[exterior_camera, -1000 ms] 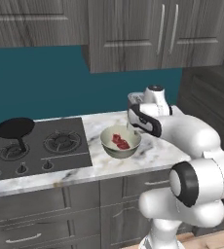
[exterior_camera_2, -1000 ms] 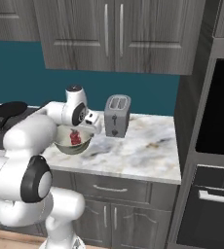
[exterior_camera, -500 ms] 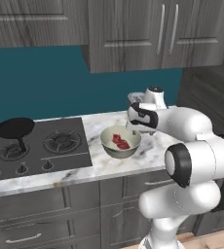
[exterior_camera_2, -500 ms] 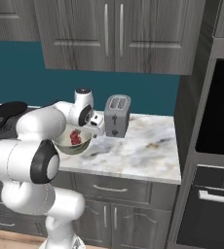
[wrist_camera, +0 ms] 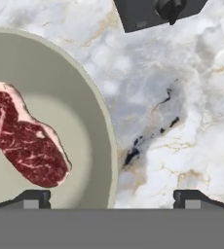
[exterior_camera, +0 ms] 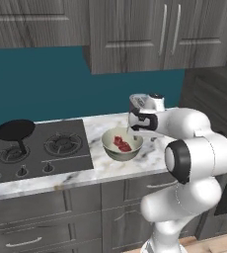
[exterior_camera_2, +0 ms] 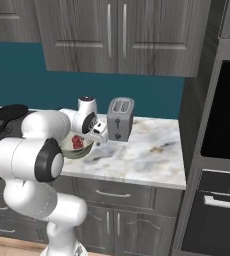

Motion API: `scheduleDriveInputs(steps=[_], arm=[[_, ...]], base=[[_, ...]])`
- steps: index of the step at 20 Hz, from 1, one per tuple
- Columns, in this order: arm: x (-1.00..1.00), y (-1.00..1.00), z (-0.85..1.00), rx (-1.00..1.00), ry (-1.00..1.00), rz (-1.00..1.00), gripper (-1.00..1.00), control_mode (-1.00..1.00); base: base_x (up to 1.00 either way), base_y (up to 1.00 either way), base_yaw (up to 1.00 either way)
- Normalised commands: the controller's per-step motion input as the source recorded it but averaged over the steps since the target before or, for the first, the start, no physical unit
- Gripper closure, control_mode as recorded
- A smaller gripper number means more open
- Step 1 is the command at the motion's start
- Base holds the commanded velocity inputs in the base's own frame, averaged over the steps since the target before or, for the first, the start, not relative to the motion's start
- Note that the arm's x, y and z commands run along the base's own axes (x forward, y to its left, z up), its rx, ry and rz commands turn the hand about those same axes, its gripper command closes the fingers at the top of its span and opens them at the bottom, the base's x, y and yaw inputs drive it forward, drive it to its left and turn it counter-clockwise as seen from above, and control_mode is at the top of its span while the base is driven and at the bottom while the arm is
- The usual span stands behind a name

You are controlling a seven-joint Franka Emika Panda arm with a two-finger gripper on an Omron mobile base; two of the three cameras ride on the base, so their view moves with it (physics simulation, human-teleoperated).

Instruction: Place one of the steaks on the plate and the other in the bowl. Then place the bowl in the fridge.

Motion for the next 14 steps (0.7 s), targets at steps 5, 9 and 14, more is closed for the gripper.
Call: scheduleDriveInputs(steps=[5,9,14], arm=[[0.11,0.01,-0.35,0.0,0.0,-0.11,-1.0,-1.0],[0.2,0.08,-0.19,0.0,0.0,-0.1,-1.0,-1.0],[0.0,0.04,-0.07,0.0,0.0,-0.06,-1.0,-1.0]], base=[[0.0,0.0,0.0],[0.0,0.0,0.0],[0.0,0.0,0.0]])
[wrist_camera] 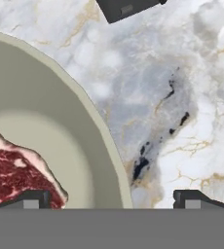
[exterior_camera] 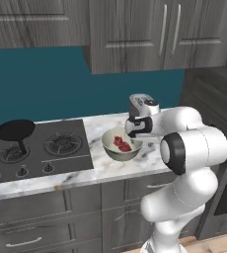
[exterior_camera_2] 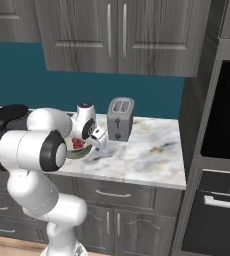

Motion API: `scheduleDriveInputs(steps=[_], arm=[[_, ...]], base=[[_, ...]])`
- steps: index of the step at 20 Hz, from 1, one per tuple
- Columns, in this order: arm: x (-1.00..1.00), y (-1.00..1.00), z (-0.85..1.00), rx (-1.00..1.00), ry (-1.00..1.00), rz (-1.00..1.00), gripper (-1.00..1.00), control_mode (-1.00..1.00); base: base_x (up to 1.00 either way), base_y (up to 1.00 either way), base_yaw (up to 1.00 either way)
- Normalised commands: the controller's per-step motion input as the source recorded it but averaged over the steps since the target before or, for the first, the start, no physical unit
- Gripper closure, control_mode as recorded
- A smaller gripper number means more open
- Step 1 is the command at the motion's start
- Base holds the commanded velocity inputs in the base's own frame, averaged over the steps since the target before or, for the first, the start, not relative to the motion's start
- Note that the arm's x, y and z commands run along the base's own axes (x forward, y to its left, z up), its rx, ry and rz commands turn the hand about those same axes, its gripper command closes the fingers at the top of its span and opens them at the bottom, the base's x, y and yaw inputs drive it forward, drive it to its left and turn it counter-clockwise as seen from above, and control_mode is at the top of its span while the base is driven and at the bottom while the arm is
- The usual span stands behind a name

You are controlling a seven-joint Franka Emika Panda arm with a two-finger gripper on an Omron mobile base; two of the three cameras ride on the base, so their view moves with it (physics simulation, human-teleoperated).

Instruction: Place one of the steaks on the plate and the other in the bowl. Then place the bowl in the fridge.

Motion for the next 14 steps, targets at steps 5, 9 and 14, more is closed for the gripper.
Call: scheduleDriveInputs(steps=[5,9,14], arm=[[0.0,0.01,-0.08,0.0,0.0,-0.04,1.0,-1.0],[0.0,0.0,-0.07,0.0,0.0,-0.01,1.0,-1.0],[0.0,0.0,0.0,0.0,0.0,0.0,1.0,-1.0]], base=[[0.0,0.0,0.0],[0.0,0.0,0.0],[0.0,0.0,0.0]])
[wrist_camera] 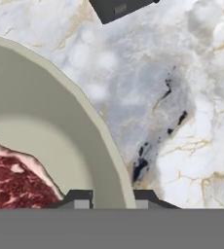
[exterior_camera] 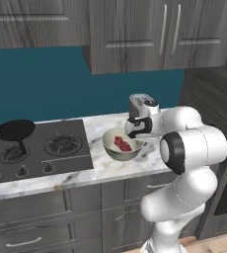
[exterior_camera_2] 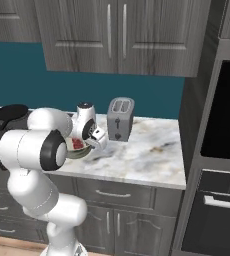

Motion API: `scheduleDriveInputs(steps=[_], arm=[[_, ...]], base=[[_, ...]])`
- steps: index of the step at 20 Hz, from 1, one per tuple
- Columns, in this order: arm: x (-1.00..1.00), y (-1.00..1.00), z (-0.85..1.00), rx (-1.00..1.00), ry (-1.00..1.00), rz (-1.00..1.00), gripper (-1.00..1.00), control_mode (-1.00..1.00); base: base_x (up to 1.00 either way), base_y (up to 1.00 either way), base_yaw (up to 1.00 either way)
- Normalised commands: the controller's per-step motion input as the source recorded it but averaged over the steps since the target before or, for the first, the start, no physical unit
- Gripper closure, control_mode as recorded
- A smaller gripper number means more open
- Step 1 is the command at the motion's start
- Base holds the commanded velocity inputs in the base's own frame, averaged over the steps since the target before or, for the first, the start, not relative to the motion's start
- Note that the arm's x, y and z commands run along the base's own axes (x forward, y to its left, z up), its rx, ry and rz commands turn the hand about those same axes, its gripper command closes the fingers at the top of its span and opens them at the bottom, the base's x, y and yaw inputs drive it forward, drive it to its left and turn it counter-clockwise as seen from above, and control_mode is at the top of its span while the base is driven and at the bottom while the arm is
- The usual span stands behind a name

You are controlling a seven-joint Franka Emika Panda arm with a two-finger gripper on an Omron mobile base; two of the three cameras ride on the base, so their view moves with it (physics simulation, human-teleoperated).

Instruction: Place one of the steaks on the plate and the other in the bowl. Then place the bowl in the fridge.

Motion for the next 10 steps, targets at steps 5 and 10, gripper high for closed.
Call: scheduleDriveInputs(steps=[5,10], arm=[[-0.24,0.02,0.19,0.01,-0.01,-0.01,1.0,-1.0],[-0.87,0.01,0.88,0.16,-0.07,0.0,1.0,-1.0]], base=[[0.0,0.0,0.0],[0.0,0.0,0.0]])
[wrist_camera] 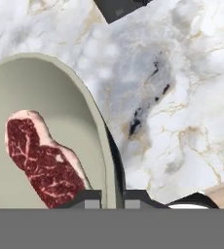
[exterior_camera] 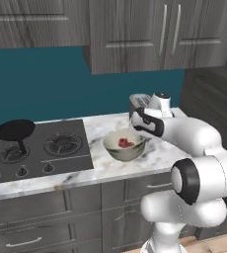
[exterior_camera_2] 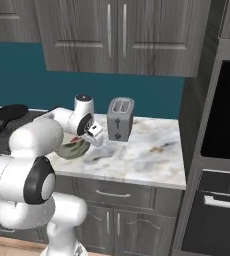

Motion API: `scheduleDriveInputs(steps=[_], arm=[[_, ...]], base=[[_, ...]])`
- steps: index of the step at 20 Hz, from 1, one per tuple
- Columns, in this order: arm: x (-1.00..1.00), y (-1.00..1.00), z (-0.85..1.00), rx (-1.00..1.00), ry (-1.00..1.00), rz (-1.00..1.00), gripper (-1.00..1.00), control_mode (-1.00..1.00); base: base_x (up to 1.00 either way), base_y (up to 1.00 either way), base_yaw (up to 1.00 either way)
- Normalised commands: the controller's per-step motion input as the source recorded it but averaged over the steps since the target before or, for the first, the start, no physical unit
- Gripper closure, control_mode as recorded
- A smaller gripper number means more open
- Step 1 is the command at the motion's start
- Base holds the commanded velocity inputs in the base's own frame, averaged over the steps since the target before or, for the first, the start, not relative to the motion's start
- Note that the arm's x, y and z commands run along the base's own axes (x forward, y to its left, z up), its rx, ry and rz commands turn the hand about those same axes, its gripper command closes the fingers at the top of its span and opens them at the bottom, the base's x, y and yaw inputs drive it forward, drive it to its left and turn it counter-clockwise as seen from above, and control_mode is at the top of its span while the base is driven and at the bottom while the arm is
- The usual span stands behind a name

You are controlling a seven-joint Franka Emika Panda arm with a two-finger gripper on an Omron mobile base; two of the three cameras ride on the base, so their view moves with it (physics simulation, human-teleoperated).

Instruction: Place one of the steaks on the plate and the other in the bowl. Then place the bowl in the fridge.

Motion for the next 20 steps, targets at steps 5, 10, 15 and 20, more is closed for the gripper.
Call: scheduleDriveInputs(steps=[5,10,15,20], arm=[[-0.7,0.11,0.94,0.2,-0.07,0.01,1.0,-1.0],[-0.75,0.12,0.84,0.19,-0.01,0.02,1.0,-1.0],[-0.57,0.0,0.27,0.09,-0.01,0.1,1.0,-1.0],[-0.34,-0.01,-0.07,0.0,-0.13,0.06,1.0,-1.0]], base=[[0.0,0.0,0.0],[0.0,0.0,0.0],[0.0,0.0,0.0],[0.0,0.0,0.0]])
